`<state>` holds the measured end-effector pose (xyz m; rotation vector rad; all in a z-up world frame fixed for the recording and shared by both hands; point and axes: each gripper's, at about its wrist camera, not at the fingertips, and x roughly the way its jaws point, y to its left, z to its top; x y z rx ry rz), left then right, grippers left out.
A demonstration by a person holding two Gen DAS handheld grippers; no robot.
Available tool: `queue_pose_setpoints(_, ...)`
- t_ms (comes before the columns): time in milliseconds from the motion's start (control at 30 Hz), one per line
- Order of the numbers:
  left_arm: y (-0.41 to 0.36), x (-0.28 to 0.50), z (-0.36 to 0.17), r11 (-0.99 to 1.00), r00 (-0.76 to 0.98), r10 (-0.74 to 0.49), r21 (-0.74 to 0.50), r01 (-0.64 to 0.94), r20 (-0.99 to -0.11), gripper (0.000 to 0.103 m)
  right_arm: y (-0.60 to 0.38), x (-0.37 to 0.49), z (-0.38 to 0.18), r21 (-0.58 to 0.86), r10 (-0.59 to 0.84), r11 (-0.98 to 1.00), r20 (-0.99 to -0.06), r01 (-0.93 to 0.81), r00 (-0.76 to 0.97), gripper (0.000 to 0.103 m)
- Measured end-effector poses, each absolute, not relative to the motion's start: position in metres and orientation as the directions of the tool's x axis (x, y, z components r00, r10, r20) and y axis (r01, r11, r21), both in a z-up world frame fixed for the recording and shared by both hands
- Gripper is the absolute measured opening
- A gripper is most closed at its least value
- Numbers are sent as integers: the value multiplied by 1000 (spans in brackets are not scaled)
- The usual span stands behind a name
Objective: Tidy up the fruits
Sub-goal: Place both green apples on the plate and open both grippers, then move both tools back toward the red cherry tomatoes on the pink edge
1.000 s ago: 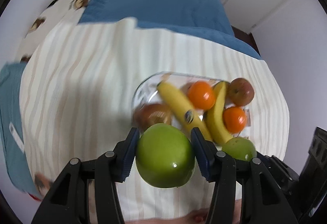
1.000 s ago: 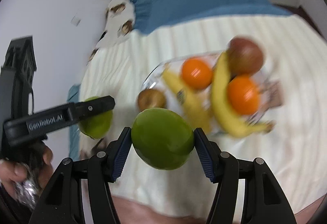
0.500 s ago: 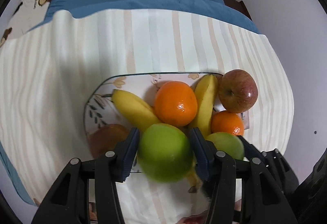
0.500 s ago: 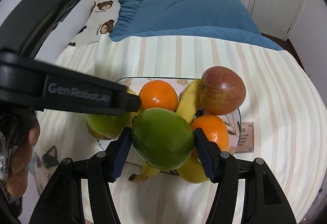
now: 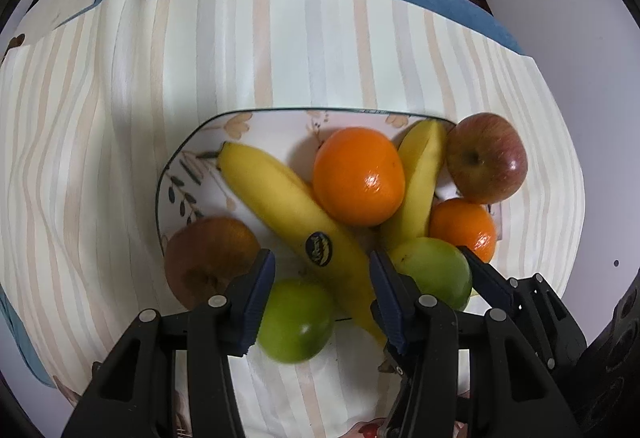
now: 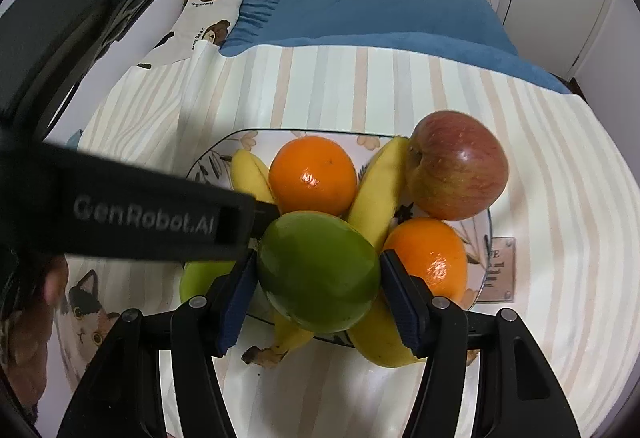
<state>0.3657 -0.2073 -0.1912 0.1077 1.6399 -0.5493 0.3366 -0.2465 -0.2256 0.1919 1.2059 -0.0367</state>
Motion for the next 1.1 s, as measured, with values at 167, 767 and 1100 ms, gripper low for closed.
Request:
queue_pose_setpoints(167, -198, 366, -186, 888, -132, -230, -263, 377, -964, 48, -249, 339, -234, 164, 101, 975, -931, 154, 350, 65)
queue_pose_setpoints(767, -153, 337, -152, 922, 92, -156, -112, 370, -983, 87, -263, 327, -208, 167, 77, 959, -931, 230, 355, 90)
queue_pose_setpoints(1100, -133, 305, -138, 942, 236, -91, -7, 337, -968, 101, -274, 297, -183, 18, -91, 956, -930, 292, 355, 101)
